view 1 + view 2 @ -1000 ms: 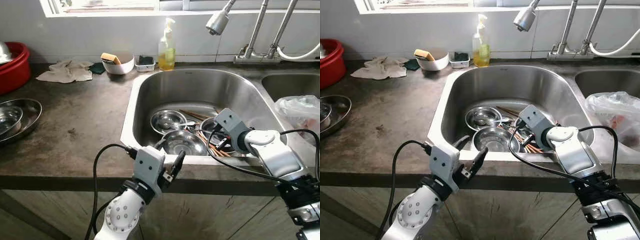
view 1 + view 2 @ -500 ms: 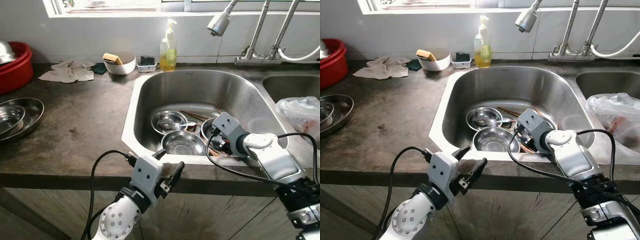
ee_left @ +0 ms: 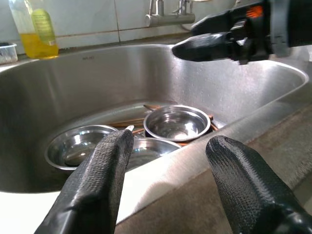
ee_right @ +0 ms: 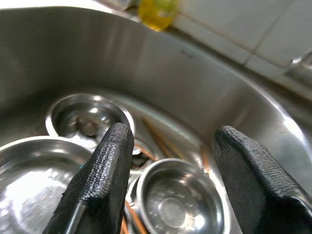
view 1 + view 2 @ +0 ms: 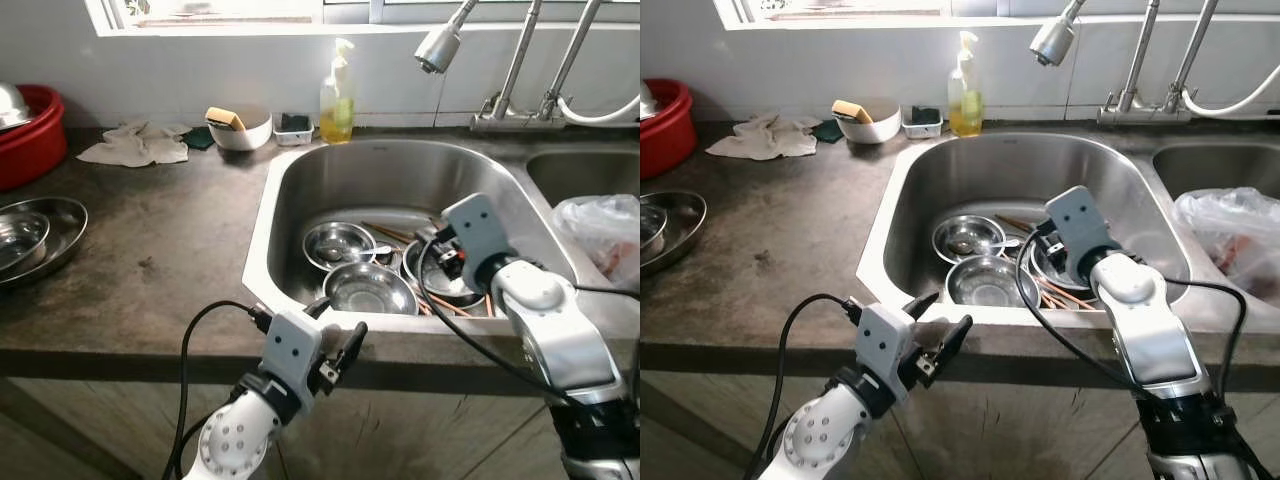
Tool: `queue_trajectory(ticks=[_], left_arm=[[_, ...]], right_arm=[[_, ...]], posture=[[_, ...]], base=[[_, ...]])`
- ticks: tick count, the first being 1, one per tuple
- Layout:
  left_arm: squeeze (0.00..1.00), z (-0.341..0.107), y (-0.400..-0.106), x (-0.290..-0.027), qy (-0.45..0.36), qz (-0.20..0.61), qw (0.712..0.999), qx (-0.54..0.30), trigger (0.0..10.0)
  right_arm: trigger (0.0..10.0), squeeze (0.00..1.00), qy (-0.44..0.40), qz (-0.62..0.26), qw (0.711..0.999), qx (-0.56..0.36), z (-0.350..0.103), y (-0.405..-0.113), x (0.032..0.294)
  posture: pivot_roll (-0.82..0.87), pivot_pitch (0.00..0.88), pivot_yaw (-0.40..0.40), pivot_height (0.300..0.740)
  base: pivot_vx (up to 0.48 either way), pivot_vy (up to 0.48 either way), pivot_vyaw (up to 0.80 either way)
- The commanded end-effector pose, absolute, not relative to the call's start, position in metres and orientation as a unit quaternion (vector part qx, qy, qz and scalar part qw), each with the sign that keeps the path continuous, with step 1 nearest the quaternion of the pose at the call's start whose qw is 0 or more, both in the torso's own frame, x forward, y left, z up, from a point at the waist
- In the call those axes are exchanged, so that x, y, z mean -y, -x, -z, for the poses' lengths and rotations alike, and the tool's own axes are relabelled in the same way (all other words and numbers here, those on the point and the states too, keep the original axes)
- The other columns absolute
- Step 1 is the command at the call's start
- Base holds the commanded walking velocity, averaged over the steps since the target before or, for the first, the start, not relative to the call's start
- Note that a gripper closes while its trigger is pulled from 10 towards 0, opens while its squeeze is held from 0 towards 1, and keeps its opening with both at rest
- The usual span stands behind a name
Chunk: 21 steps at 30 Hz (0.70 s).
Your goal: Kitchen organization
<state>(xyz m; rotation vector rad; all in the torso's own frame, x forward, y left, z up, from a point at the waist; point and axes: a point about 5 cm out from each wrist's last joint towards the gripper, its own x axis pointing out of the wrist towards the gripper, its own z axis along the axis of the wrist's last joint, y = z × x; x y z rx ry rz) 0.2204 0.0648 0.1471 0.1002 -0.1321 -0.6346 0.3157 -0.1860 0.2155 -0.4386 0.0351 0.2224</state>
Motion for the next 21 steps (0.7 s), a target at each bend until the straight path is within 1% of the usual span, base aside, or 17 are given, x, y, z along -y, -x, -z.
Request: queue_trajectory(ticks=[1,3,5,8,10,11,12,13,18,21], left_arm=[[0.0,-0.148,-0.224,-0.067,-0.049,0.303,0.949,0.067,10.0],[0.0,-0.15,-0.225,-0.067,-0.05,0.301,0.95,0.071,10.0],[0.0,-0.152,-0.227,-0.068,-0.048,0.298,0.951,0.075,10.0],[0.0,-0.155,-0.229,-0.07,-0.049,0.286,0.953,0.081,10.0],[0.0,-0.155,-0.231,-0.074,-0.052,0.265,0.959,0.085,10.0],[0.0,-0.154,-0.229,-0.075,-0.052,0.26,0.961,0.082,10.0],[0.0,-0.154,-0.229,-0.075,-0.052,0.26,0.961,0.082,10.0],[0.0,-0.153,-0.228,-0.075,-0.052,0.262,0.96,0.08,10.0],[0.0,-0.154,-0.226,-0.075,-0.036,0.26,0.962,0.079,10.0],[0.0,-0.156,-0.225,-0.071,-0.029,0.267,0.96,0.08,10.0]], right_arm=[[10.0,0.0,0.205,-0.073,0.976,0.023,-0.223,-0.304,0.19],[10.0,0.0,0.187,-0.058,0.98,0.046,-0.222,-0.292,0.189],[10.0,0.0,0.149,-0.042,0.986,0.06,-0.22,-0.282,0.188],[10.0,0.0,0.124,-0.023,0.99,0.059,-0.212,-0.268,0.185],[10.0,0.0,0.104,-0.015,0.993,0.053,-0.205,-0.259,0.182],[10.0,0.0,0.069,-0.015,0.996,0.06,-0.202,-0.248,0.176],[10.0,0.0,0.069,-0.015,0.996,0.06,-0.202,-0.248,0.176],[10.0,0.0,0.048,-0.016,0.996,0.067,-0.201,-0.241,0.172],[10.0,0.0,0.031,-0.014,0.997,0.063,-0.197,-0.234,0.164],[10.0,0.0,0.025,-0.011,0.997,0.067,-0.197,-0.231,0.158]], posture=[[0.08,0.112,0.02,0.74],[0.07,0.111,0.022,0.74],[0.07,0.11,0.023,0.74],[0.07,0.109,0.026,0.74],[0.07,0.107,0.024,0.74],[0.07,0.108,0.028,0.74],[0.07,0.108,0.028,0.74],[0.07,0.107,0.028,0.74],[0.06,0.104,0.031,0.74],[0.06,0.104,0.033,0.74]], base=[[0.0,0.0,0.0],[0.0,0.0,0.0],[0.0,0.0,0.0],[0.0,0.0,0.0],[0.0,0.0,0.0],[0.0,0.0,0.0],[0.0,0.0,0.0],[0.0,0.0,0.0],[0.0,0.0,0.0],[0.0,0.0,0.58]])
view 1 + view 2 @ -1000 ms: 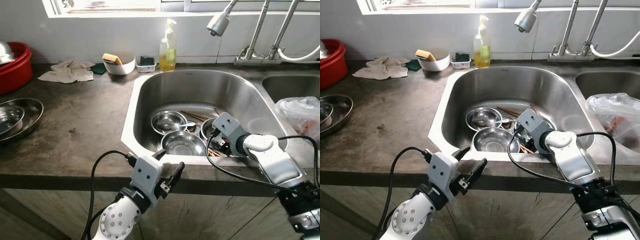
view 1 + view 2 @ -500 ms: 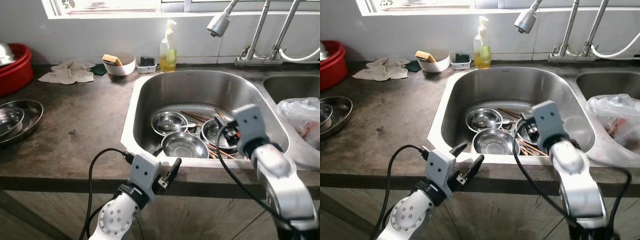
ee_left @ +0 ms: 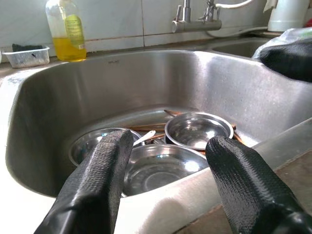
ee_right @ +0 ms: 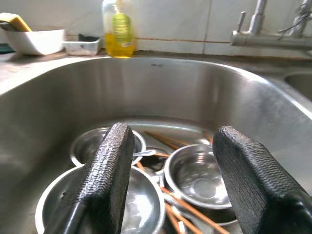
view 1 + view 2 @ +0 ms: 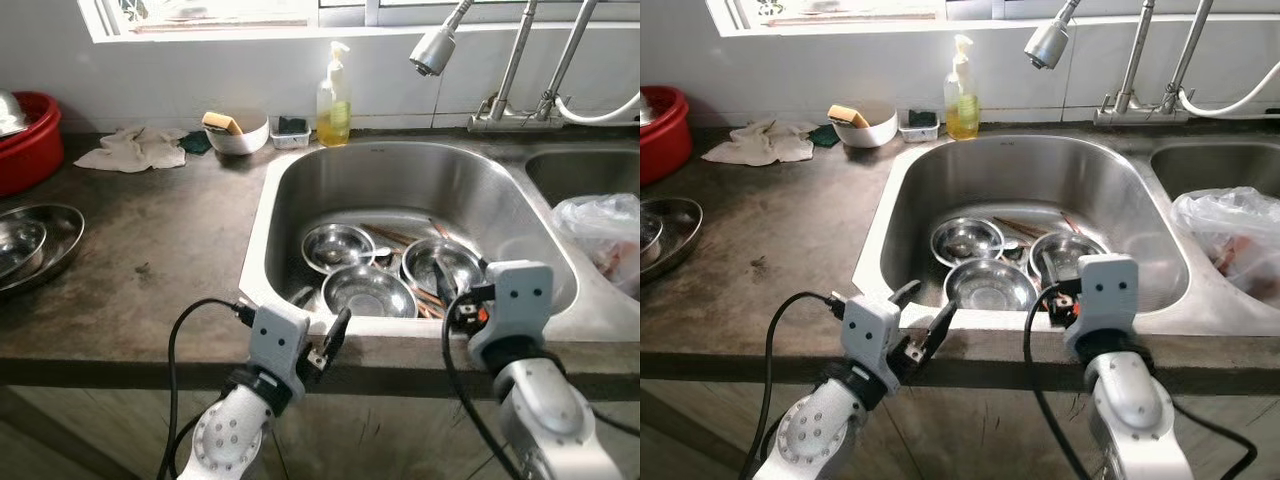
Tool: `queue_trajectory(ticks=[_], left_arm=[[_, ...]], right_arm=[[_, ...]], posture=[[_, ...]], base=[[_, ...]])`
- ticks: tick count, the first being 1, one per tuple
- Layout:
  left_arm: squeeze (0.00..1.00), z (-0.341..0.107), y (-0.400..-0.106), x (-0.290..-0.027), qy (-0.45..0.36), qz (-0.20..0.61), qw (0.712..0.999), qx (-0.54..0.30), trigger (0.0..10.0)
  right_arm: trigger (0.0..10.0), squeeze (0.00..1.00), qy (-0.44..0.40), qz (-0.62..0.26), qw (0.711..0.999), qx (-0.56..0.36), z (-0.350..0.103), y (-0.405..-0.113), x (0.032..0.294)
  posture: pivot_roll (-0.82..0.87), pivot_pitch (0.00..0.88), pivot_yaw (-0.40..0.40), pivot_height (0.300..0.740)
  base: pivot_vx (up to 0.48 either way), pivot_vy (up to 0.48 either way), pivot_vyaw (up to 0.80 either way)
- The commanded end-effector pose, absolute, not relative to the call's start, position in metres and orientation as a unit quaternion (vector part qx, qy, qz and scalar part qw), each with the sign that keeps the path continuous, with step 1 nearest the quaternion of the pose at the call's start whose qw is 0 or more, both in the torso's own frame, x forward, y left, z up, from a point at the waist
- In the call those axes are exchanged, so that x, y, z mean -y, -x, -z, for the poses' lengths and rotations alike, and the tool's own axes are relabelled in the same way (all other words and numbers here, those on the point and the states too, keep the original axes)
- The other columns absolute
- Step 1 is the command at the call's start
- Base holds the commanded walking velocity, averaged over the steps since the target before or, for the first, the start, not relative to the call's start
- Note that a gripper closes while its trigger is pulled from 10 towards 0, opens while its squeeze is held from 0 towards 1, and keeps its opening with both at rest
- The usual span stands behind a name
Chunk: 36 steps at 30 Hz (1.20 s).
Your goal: Kitchen organization
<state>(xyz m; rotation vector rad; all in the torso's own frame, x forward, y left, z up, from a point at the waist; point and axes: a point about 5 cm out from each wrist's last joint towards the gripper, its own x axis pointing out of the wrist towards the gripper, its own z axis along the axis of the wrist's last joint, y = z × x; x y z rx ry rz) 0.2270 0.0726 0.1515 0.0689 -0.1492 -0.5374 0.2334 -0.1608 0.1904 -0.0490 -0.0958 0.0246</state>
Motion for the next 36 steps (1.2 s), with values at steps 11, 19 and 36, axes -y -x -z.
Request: queue_trajectory(ticks=[11,19,36], left_arm=[[0.0,-0.156,-0.227,-0.072,-0.033,0.268,0.96,0.081,10.0],[0.0,-0.155,-0.227,-0.07,-0.032,0.268,0.96,0.076,10.0],[0.0,-0.157,-0.231,-0.072,-0.061,0.248,0.963,0.086,10.0]], right_arm=[[10.0,0.0,0.033,-0.012,0.997,0.075,-0.201,-0.239,0.155],[10.0,0.0,0.032,-0.019,0.996,0.081,-0.205,-0.243,0.152],[10.0,0.0,0.018,-0.03,0.995,0.094,-0.214,-0.257,0.146]], posture=[[0.07,0.102,0.031,0.74],[0.07,0.11,0.03,0.74],[0.07,0.112,0.028,0.74]], base=[[0.0,0.299,0.8],[0.0,0.165,0.8],[0.041,0.113,0.67]])
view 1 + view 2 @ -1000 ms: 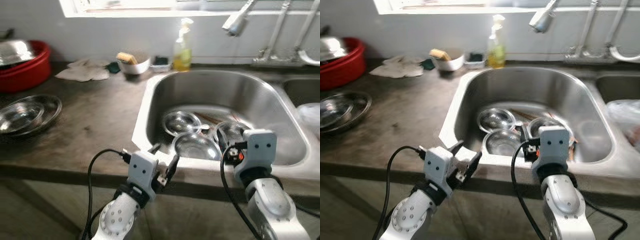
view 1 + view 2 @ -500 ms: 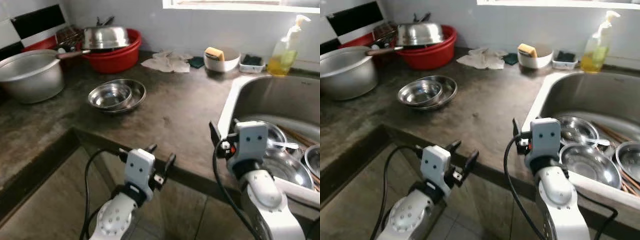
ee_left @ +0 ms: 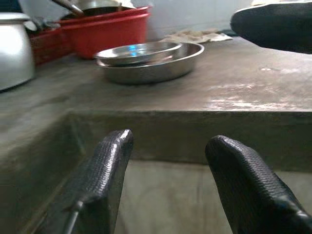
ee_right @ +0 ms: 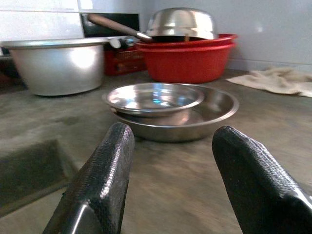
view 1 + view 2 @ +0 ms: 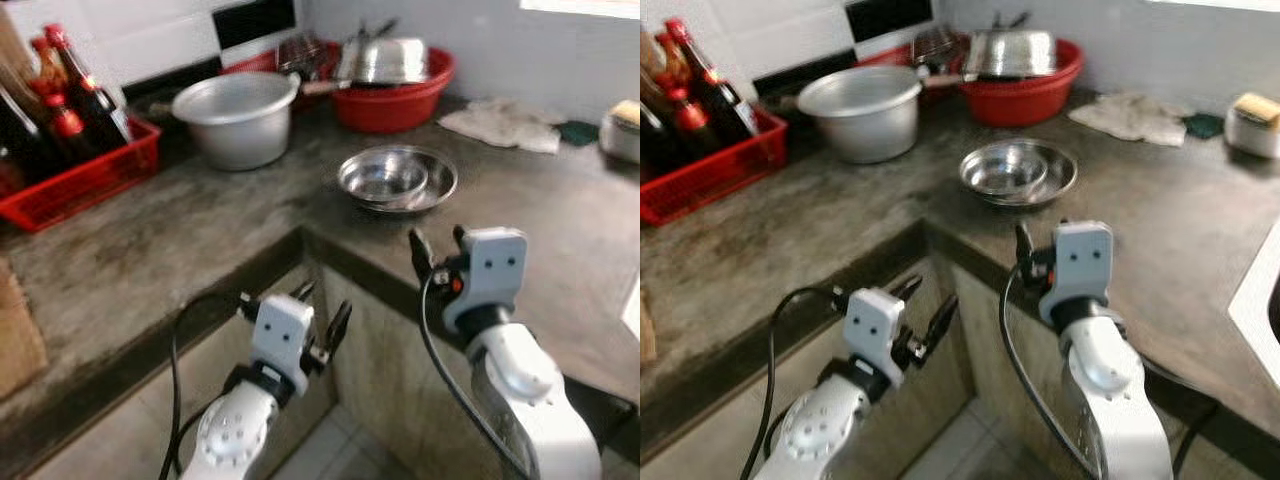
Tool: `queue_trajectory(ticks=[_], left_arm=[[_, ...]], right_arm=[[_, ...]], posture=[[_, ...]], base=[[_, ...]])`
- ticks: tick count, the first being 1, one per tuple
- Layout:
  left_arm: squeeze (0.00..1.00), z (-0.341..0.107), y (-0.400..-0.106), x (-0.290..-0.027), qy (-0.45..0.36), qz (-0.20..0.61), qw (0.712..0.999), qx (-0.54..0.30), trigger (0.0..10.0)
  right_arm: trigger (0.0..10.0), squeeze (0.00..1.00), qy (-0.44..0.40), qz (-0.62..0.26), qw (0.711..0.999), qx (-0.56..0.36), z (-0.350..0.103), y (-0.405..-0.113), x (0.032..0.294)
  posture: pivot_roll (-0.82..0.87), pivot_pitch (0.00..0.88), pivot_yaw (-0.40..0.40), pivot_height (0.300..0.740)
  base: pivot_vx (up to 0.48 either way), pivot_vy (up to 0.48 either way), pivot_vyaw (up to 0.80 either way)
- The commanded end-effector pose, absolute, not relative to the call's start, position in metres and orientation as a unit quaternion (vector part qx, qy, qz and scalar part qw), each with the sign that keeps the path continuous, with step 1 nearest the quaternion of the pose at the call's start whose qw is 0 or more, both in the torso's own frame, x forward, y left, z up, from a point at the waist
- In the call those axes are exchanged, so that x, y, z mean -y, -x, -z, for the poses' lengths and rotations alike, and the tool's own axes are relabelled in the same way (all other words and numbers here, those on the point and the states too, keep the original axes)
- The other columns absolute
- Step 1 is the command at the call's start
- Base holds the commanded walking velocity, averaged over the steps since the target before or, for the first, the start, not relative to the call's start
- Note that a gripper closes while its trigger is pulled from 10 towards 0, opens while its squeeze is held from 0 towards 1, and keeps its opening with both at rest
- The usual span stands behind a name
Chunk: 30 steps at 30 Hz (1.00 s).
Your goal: Kitchen organization
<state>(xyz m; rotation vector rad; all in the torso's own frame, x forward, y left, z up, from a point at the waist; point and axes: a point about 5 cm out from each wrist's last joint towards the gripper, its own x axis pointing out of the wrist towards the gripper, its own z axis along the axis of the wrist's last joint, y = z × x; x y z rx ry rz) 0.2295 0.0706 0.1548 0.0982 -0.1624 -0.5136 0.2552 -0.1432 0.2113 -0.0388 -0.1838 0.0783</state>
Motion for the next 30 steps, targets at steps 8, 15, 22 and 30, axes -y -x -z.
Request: queue_trajectory(ticks=[8,15,22,30], left_arm=[[0.0,-0.157,-0.231,-0.075,-0.055,0.234,0.967,0.088,10.0],[0.0,-0.155,-0.233,-0.074,-0.047,0.232,0.968,0.082,10.0],[0.0,-0.15,-0.229,-0.073,-0.05,0.238,0.967,0.072,10.0],[0.0,-0.138,-0.221,-0.072,-0.059,0.257,0.963,0.05,10.0]], right_arm=[[10.0,0.0,0.031,-0.015,0.993,0.109,-0.223,-0.269,0.161],[10.0,0.0,0.035,-0.031,0.992,0.115,-0.233,-0.282,0.166],[10.0,0.0,0.025,-0.065,0.991,0.114,-0.241,-0.297,0.156],[10.0,0.0,0.028,-0.09,0.994,0.045,-0.242,-0.325,0.158]], posture=[[0.08,0.11,0.019,0.74],[0.07,0.111,0.017,0.74],[0.08,0.113,0.015,0.74],[0.08,0.119,0.011,0.74]], base=[[0.374,0.0,0.0],[0.037,0.0,0.0],[0.0,0.0,0.0],[0.0,0.0,0.0]])
